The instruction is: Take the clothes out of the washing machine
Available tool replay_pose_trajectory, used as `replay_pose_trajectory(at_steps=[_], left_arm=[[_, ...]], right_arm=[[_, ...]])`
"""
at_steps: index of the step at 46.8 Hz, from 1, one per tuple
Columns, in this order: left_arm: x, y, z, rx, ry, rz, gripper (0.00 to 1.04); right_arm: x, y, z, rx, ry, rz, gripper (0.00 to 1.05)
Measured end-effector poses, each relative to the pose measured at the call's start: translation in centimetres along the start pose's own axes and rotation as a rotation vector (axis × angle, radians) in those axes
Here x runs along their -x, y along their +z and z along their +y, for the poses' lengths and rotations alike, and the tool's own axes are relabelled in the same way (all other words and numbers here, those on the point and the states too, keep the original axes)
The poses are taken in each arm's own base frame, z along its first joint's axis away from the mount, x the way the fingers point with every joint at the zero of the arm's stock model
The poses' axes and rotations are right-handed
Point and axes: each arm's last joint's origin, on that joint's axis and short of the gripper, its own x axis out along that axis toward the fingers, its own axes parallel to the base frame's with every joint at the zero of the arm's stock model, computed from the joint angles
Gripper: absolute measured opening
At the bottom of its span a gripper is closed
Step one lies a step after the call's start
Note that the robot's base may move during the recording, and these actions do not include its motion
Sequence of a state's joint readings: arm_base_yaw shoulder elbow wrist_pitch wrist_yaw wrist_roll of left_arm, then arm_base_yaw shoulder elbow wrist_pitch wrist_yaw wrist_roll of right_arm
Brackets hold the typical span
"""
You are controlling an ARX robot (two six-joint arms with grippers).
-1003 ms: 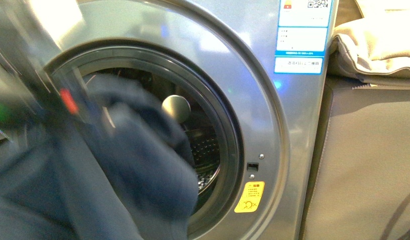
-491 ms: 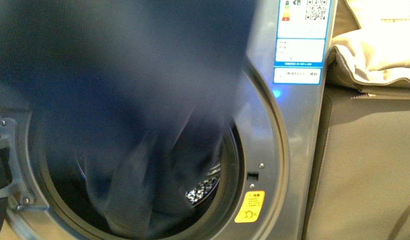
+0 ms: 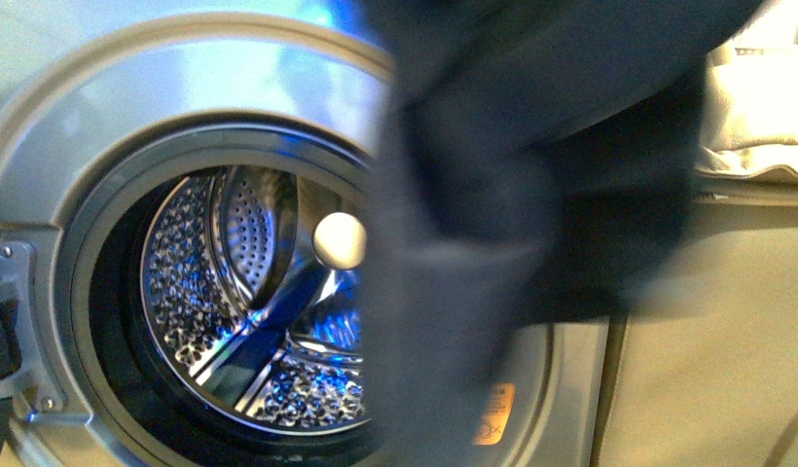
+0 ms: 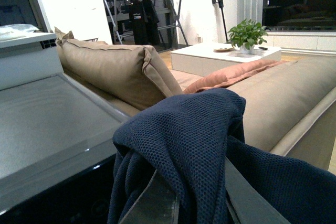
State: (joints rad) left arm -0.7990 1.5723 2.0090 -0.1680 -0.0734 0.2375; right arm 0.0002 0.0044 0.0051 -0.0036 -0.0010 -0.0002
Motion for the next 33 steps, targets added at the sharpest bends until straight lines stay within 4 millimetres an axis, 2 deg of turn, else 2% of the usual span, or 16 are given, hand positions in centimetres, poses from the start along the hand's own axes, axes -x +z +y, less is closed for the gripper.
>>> replay_pose_trajectory(at_steps=[8, 19, 23, 26, 31, 33], left_arm=[[-0.1, 1.5, -0.1, 0.005, -0.001, -0.039, 0.09], [-0.1, 1.7, -0.1, 0.005, 0.002, -0.045, 0.09], [-0.1, 1.6, -0.1, 0.005, 0.003, -0.043, 0.09], [-0.1, 1.6, -0.1, 0.004, 0.003, -0.042, 0.09], [-0.1, 1.6, -0.1, 0.004, 0.006, -0.041, 0.09], [-0.1, 1.6, -0.1, 0.004, 0.006, -0.042, 0.09]], right_arm=[[0.0, 0.0, 0.0, 0.000, 0.000, 0.000, 0.97], [0.0, 0.0, 0.0, -0.001, 0.002, 0.000, 0.97], [-0.3, 1.4, -0.3, -0.136, 0.260, -0.119, 0.97], [-0.2, 2.3, -0.8, -0.231, 0.384, -0.151, 0.97], [-0.2, 3.6, -1.8, -0.341, 0.512, -0.154, 0.97], [-0.3, 5.1, -2.3, -0.369, 0.543, -0.175, 0.97]])
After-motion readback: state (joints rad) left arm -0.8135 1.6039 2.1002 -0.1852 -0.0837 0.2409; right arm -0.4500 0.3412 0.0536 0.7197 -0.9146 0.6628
